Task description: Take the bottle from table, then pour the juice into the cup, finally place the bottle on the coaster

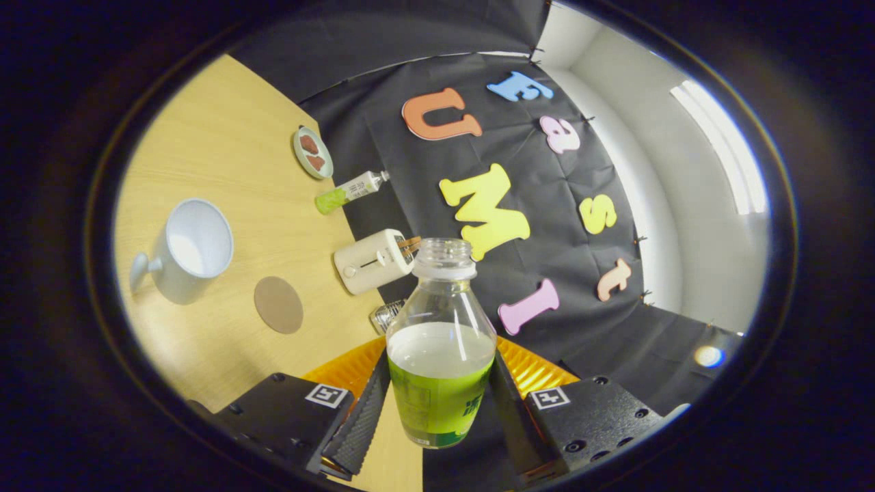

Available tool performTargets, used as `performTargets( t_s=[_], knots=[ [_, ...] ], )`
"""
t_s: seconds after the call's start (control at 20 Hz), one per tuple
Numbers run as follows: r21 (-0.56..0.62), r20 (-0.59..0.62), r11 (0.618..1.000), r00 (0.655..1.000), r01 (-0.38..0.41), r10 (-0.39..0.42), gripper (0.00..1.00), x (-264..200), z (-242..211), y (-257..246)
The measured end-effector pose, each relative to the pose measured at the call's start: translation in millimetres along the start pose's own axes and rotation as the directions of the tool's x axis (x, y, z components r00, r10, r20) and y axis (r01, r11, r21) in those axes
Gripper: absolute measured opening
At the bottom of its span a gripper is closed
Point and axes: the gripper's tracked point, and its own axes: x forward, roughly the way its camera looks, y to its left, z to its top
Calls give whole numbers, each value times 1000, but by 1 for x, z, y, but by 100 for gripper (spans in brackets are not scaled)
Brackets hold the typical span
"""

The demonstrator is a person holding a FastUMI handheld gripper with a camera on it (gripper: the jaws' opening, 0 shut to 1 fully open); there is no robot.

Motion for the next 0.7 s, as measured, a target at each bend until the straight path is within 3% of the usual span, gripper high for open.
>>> performTargets(
  t_s=[0.35, 0.7],
  knots=[
    [-271, 67, 961, 997, 61, -44, 82, -4, 19, 13],
    [-392, 126, 912, 989, 118, -74, 82, -8, 34, 11]
  ],
)
